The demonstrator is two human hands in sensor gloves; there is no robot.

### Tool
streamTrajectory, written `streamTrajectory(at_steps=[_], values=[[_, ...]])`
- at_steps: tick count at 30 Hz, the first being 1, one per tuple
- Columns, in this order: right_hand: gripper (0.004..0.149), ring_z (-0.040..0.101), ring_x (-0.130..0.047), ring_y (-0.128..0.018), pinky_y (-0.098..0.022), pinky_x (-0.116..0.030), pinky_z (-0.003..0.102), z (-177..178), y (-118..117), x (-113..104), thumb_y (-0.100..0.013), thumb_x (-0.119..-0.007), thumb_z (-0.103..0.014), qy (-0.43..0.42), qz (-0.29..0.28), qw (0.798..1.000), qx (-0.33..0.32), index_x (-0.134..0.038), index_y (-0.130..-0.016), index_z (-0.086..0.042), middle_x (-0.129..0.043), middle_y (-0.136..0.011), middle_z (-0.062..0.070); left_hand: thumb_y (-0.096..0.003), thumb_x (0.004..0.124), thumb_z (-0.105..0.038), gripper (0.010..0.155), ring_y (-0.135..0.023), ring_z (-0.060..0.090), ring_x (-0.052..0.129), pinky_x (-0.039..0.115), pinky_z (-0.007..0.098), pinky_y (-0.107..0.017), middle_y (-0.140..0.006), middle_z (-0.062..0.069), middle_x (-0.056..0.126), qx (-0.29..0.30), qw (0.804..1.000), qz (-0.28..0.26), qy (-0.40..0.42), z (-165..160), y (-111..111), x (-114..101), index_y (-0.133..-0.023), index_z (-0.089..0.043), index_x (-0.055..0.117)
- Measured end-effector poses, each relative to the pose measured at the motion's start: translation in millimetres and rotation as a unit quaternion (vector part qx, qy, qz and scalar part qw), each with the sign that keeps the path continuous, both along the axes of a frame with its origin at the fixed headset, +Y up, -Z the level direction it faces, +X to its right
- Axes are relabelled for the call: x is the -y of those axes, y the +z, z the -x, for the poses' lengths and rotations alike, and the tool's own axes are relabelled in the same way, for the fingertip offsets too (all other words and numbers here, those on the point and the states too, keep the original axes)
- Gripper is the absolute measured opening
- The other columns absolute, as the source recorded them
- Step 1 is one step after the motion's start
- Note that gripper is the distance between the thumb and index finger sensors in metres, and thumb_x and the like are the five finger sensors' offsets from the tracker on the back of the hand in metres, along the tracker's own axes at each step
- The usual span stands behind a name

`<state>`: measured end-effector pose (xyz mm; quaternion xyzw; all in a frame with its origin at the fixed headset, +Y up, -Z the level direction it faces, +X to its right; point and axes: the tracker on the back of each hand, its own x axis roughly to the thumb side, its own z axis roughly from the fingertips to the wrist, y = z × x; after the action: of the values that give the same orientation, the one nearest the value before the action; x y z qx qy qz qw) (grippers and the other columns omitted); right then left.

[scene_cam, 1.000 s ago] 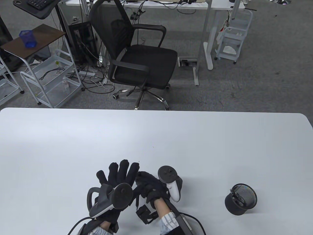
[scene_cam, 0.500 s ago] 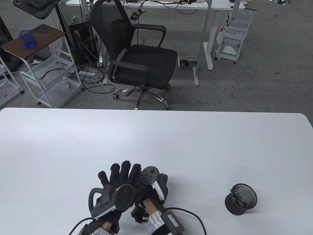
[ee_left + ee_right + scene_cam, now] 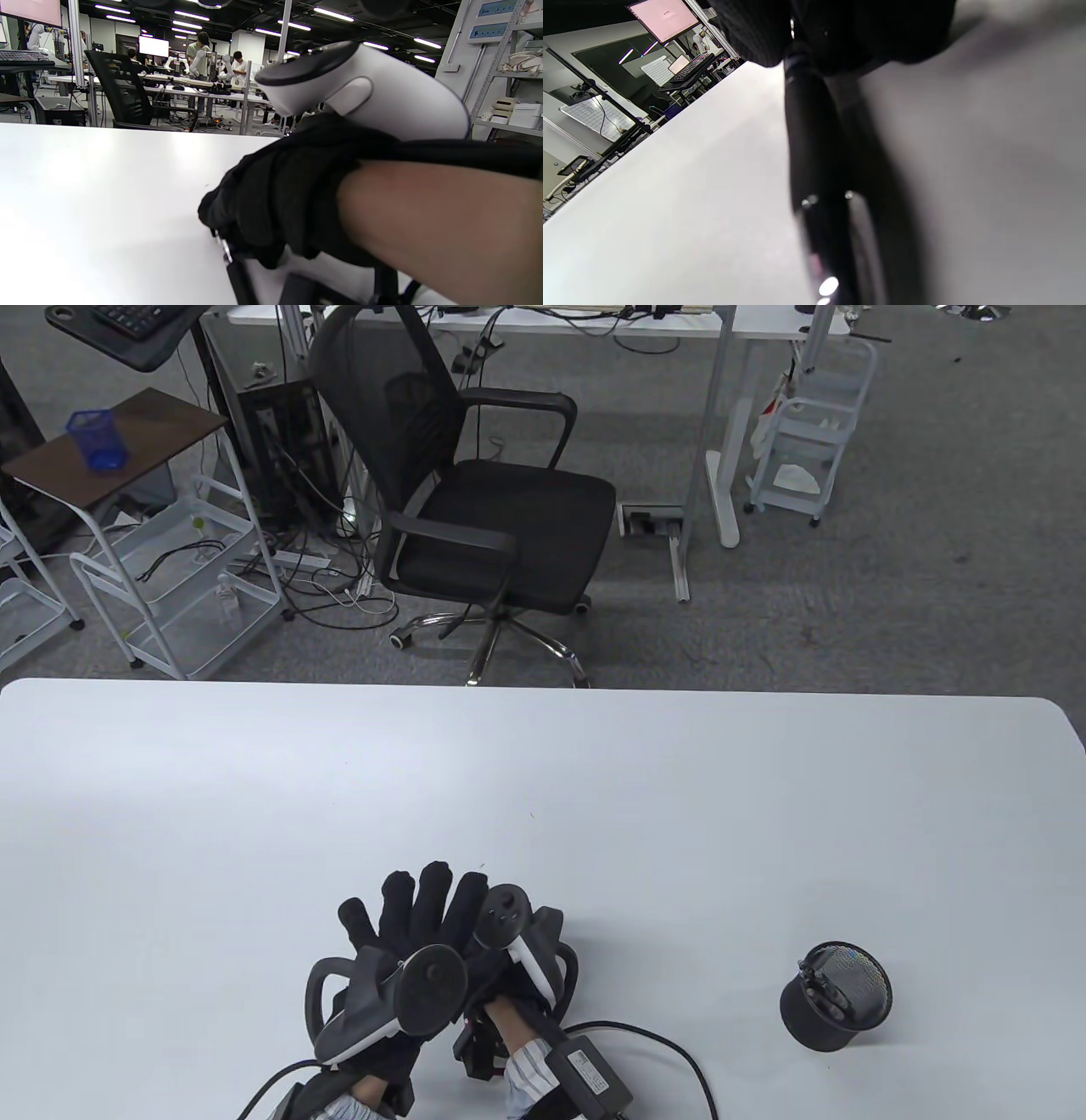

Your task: Press to open click pens

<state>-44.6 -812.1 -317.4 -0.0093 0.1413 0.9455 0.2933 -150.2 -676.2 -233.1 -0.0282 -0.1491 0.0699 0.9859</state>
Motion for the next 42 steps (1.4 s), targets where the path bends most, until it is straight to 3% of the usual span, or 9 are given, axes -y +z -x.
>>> streamTrajectory(at_steps=[21, 30, 33, 36, 42], values=[[0.058, 0.014, -0.083, -0.05, -0.039, -0.077, 0.024, 3, 0, 4, -0.065, -0.074, -0.031, 0.04, 0.01, 0.999, 0.003, -0.055, -0.11, 0.0, -0.077, -0.079, 0.012, -0.0695, 0.052, -0.062, 0.074, -0.115, 0.064, 0.033, 0.023, 0.086, -0.068, -0.133, 0.023, 0.027, 0.002, 1.0, 0.002, -0.004, -2, 1, 0, -0.127, -0.027, 0.021], [0.06, 0.013, -0.082, -0.052, -0.041, -0.077, 0.022, -5, -2, 5, -0.067, -0.071, -0.032, 0.001, 0.033, 0.999, 0.006, -0.051, -0.113, 0.0, -0.075, -0.082, 0.012, -0.0695, 0.052, -0.063, 0.074, -0.115, 0.064, 0.033, 0.023, 0.086, -0.068, -0.133, 0.023, 0.027, 0.001, 1.0, 0.002, -0.006, -3, 1, 0, -0.127, -0.027, 0.021], [0.066, 0.02, -0.083, -0.055, -0.043, -0.077, 0.028, -12, -1, 3, -0.067, -0.069, -0.034, -0.073, 0.043, 0.996, 0.031, -0.047, -0.114, 0.007, -0.073, -0.086, 0.021, -0.0696, 0.052, -0.062, 0.074, -0.115, 0.064, 0.033, 0.023, 0.086, -0.068, -0.133, 0.023, 0.027, 0.002, 1.0, 0.002, -0.002, -1, 1, -1, -0.127, -0.027, 0.021], [0.072, 0.04, -0.077, -0.068, -0.054, -0.072, 0.046, -21, 1, -8, -0.068, -0.067, -0.032, -0.129, 0.071, 0.988, 0.036, -0.036, -0.115, 0.012, -0.057, -0.099, 0.034, -0.0696, 0.052, -0.062, 0.074, -0.115, 0.064, 0.033, 0.023, 0.086, -0.068, -0.133, 0.023, 0.027, 0.003, 1.0, 0.0, 0.003, -1, 2, -2, -0.127, -0.027, 0.021], [0.077, 0.059, -0.056, -0.092, -0.068, -0.051, 0.071, -64, 12, -80, -0.068, -0.068, -0.034, -0.051, 0.047, 0.997, 0.038, -0.03, -0.116, 0.013, -0.037, -0.11, 0.041, -0.0696, 0.052, -0.062, 0.074, -0.115, 0.064, 0.033, 0.023, 0.086, -0.068, -0.133, 0.023, 0.027, 0.008, 1.0, -0.001, 0.008, -1, 3, -4, -0.127, -0.027, 0.022]])
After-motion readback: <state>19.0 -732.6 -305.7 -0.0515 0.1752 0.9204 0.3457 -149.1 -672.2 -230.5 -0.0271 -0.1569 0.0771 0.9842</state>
